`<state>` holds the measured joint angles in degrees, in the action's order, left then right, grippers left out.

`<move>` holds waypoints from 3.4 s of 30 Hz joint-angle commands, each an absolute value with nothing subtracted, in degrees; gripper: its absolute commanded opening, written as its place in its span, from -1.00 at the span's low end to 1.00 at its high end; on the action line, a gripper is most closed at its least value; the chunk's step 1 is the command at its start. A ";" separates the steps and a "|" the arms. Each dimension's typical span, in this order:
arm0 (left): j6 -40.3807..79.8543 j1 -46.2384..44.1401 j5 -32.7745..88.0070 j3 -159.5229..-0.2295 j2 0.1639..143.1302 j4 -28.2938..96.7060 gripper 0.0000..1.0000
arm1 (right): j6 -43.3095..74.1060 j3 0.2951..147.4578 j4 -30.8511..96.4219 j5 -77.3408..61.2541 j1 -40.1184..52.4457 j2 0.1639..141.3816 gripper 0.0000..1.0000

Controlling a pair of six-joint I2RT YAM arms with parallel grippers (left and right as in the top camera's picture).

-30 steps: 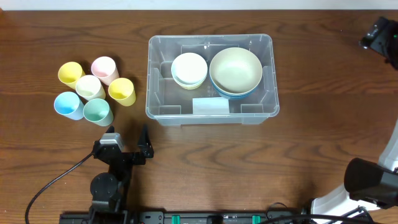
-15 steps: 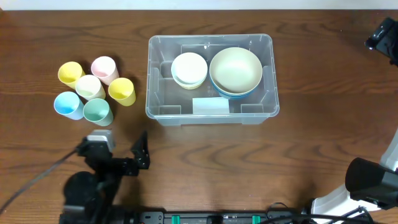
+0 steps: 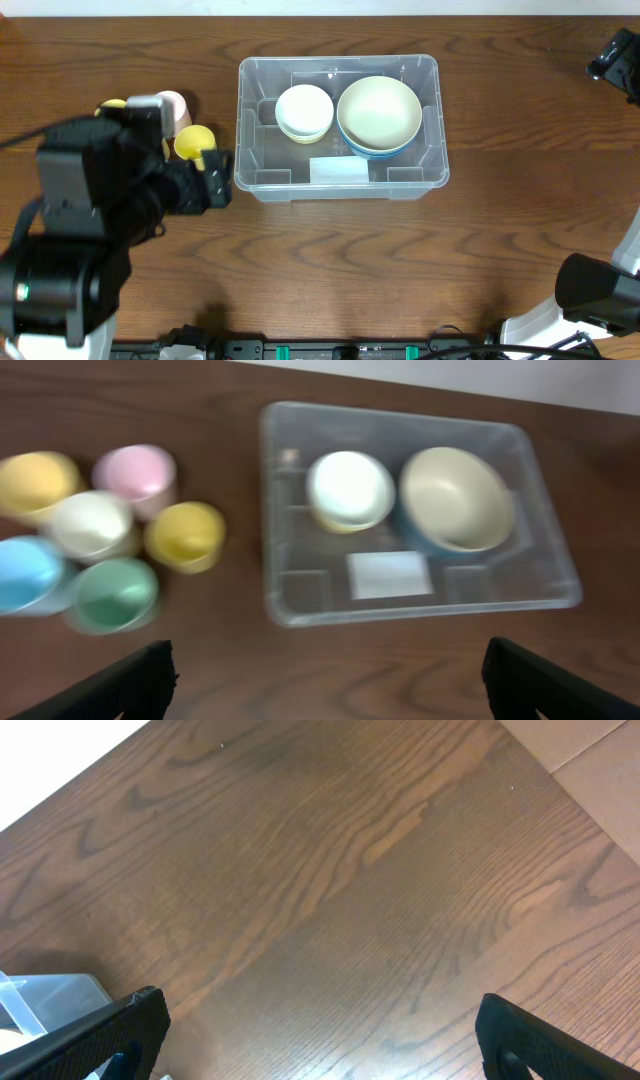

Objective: Pack container
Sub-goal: 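Move left gripper to the yellow cup and grasp its rim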

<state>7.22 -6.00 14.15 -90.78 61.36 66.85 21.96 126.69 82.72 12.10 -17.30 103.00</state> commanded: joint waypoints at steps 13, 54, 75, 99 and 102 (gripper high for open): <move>21.98 -0.14 5.85 -92.27 77.21 68.12 0.95 | 22.70 127.35 82.78 12.40 -17.52 101.86 0.98; 18.04 3.29 -3.70 -92.05 110.52 58.81 0.54 | 22.70 127.35 82.76 12.40 -17.52 101.86 0.98; 25.36 7.42 1.58 -90.11 112.22 54.50 0.25 | 22.70 127.35 82.76 12.40 -17.52 101.86 0.98; 22.61 7.42 1.48 -88.49 113.93 53.43 -0.24 | 22.70 127.35 82.78 12.40 -17.52 101.86 0.99; 22.59 7.42 1.48 -88.49 114.02 53.19 -0.42 | 22.70 127.35 82.76 12.40 -17.52 101.86 0.98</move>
<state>22.92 7.38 1.37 -89.08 113.30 53.28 21.96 126.69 82.72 12.08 -17.30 103.00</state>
